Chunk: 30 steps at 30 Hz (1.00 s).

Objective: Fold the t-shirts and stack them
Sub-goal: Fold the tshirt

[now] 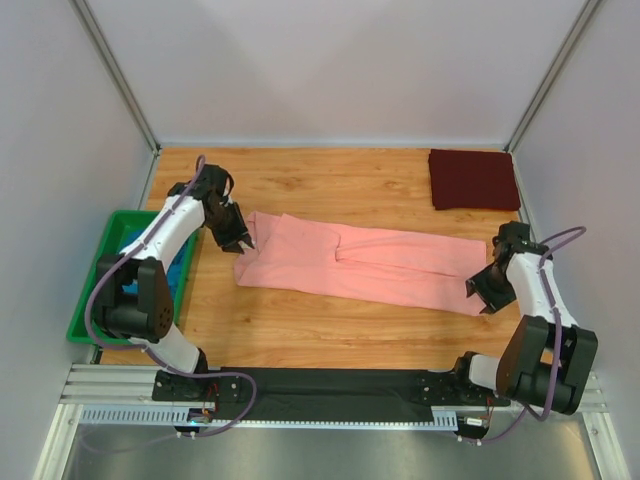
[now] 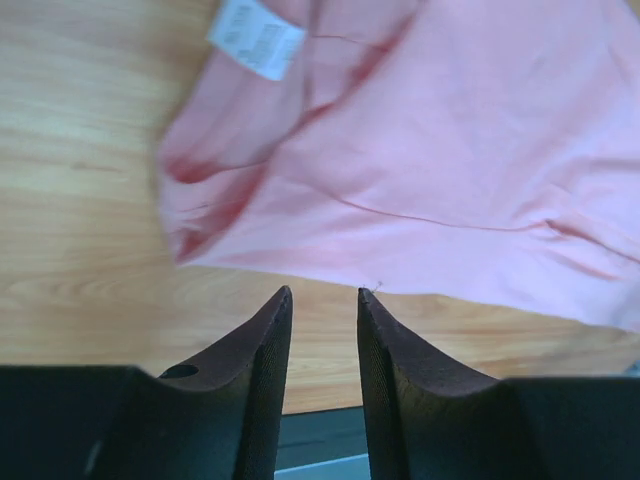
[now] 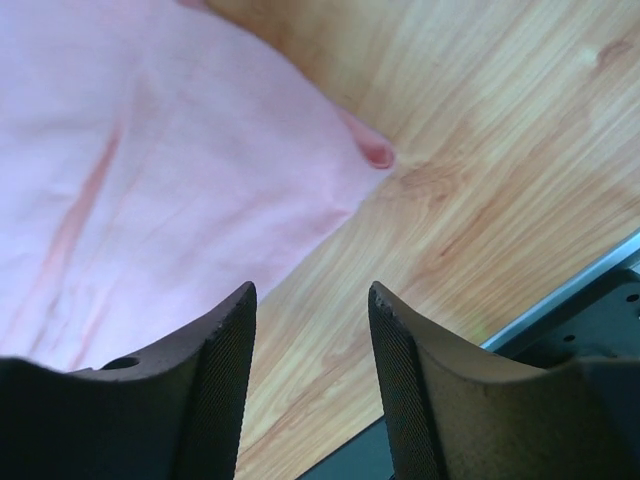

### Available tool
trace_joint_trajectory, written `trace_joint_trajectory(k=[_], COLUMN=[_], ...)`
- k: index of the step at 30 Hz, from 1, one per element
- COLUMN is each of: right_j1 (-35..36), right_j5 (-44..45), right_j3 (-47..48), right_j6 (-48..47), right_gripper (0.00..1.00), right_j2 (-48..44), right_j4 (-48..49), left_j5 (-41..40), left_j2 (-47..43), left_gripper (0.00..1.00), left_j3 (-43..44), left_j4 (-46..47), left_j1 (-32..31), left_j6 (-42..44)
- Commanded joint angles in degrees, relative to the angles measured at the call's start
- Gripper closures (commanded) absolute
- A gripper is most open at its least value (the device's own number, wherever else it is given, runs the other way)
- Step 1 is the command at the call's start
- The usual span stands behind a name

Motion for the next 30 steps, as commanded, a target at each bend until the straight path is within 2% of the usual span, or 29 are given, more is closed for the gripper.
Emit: trace_joint_trajectory(k=[1, 5, 14, 17, 20, 21, 23, 24, 25, 26, 27, 28, 30], right_j1=[0.4, 0.5, 1.2, 1.4, 1.4, 1.4, 1.5, 1.5, 1.5, 1.5, 1.6, 1.6, 1.6], right_j5=[-4.5, -9.2, -12.7, -13.3, -14.1, -14.8, -15.2, -15.0, -15.1, -15.0, -14.8, -14.4, -14.2], right_j3=[5.0, 8.6, 13.8, 13.3, 13.7, 13.9, 14.6, 15.6, 15.8, 15.6, 14.6, 14.0, 11.6], right_j6=[-1.2, -3.1, -5.1, -3.3, 2.3, 3.6, 3.9, 3.7, 2.9, 2.5, 2.0, 1.4, -0.8], right_gripper=[0.49, 0.48, 0.45, 0.45, 0.44, 0.43, 0.41, 0.4, 0.39, 0.39, 0.39, 0.39, 0.39], right_j2=[-1.8, -3.0, -10.1, -12.6, -17.6, -20.0, -21.4, -22.0, -22.3, -22.6, -22.7, -23.1, -23.4], right_j4=[-3.3, -5.0, -11.8, -12.0, -11.0, -9.2, -8.1, -8.1, -8.0, -8.0, -8.2, -8.9, -9.3], left_j5=[9.7, 11.6, 4.3, 1.3, 0.0, 0.1, 1.5, 3.2, 5.4, 11.4, 14.6, 17.2, 21.4], left_j2=[2.6, 11.0, 31.0, 36.3, 47.3, 49.7, 55.4, 56.6, 57.3, 57.7, 57.8, 57.5, 56.2], left_gripper=[0.6, 0.61, 0.6, 0.6, 0.6, 0.6, 0.59, 0.59, 0.58, 0.58, 0.58, 0.58, 0.55], left_j3=[-0.7, 0.9, 20.5, 28.5, 40.6, 48.2, 56.0, 60.3, 60.9, 60.6, 59.0, 58.4, 59.5], left_j4=[7.9, 11.8, 6.3, 4.8, 0.5, -1.7, -2.0, 2.0, 5.6, 10.0, 20.9, 26.1, 32.0], left_j1=[-2.5, -3.5, -3.9, -4.2, -4.2, -4.1, -4.0, -3.4, -2.9, -2.5, -1.9, -1.9, -2.4], left_j6=[-2.0, -3.6, -3.5, -3.5, -4.0, -4.0, -4.5, -6.2, -8.9, -11.6, -14.6, -20.6, -22.8])
